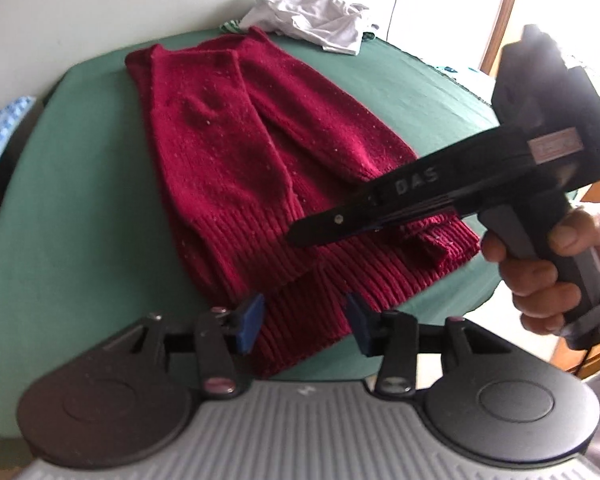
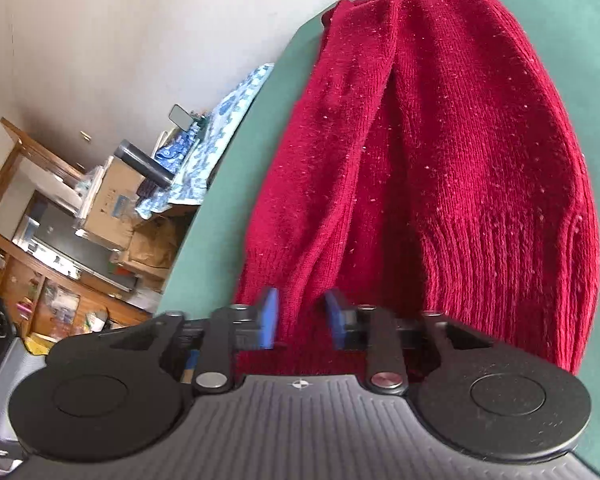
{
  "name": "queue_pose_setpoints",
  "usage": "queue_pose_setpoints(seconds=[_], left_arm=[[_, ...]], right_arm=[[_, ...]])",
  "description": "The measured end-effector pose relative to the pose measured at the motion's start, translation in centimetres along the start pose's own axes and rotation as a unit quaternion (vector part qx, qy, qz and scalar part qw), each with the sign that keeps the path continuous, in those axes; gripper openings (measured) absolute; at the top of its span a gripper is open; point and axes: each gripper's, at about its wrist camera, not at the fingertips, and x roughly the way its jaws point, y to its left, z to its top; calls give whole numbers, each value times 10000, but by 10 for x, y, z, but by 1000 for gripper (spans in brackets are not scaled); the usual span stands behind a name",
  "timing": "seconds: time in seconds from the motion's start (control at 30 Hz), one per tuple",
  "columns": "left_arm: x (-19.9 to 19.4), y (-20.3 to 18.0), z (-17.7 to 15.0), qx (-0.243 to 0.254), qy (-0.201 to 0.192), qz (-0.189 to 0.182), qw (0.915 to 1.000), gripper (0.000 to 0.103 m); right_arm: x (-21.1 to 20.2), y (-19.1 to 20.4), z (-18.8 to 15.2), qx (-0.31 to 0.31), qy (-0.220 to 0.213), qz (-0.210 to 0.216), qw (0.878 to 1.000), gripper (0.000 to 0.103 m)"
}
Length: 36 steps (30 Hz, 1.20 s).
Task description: Fold clothes
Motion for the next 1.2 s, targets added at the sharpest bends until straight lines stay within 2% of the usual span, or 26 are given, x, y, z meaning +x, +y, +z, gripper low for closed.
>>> queue_pose_setpoints(seconds=[0.17, 0.27, 0.3, 0.33, 0.43, 0.53, 0.63, 0.67, 0.73, 0.77, 0.87, 0.97, 1.13, 1.17, 1.2], left_arm=[[-6, 12, 6, -21, -64, -228, 9997, 60], [1, 14, 13, 64, -55, -295, 9995, 60], [3, 14, 15, 110, -51, -295, 9995, 60], [3, 13, 16, 173, -74, -323, 9993, 60], [5, 10, 17, 304, -98, -537, 9980, 61], [18, 9, 13, 235, 121, -664, 9974, 62], [19, 6, 11, 253, 118, -649, 9975, 64], [18, 5, 12, 254, 125, -636, 9976, 64], [15, 4, 11, 255, 130, -590, 9978, 64], [14, 3, 10, 247, 129, -553, 9981, 64], [7, -1, 10, 211, 26, -491, 9986, 65], [6, -8, 8, 221, -19, -444, 9988, 77], [18, -16, 3, 241, 69, -292, 9993, 72], [16, -18, 2, 280, 67, -269, 9992, 72], [13, -18, 1, 302, 65, -270, 9992, 72]], right_arm=[[-22, 14, -1, -524, -159, -206, 9983, 5], [-15, 11, -4, -652, 32, -473, 9967, 5], [-15, 10, -5, -591, 24, -488, 9971, 2], [-15, 9, -5, -497, -5, -480, 9976, 7], [-23, 12, -6, -437, -238, -500, 9975, 30], [-28, 15, -4, -499, -311, -308, 9978, 42], [-10, 13, -1, -324, -212, -375, 9985, 39], [-3, 13, 0, -274, -158, -475, 9984, 31], [4, 14, -1, -132, -260, -469, 9985, 25], [7, 16, -1, -125, -232, -418, 9988, 14], [-5, 27, 0, -548, -357, -450, 9968, 7], [-22, 30, 6, -882, -497, -643, 9928, 7], [-12, 12, 4, -671, -244, -956, 9928, 10], [-16, 11, 4, -562, -269, -900, 9940, 23], [-21, 11, 4, -440, -282, -842, 9951, 30]])
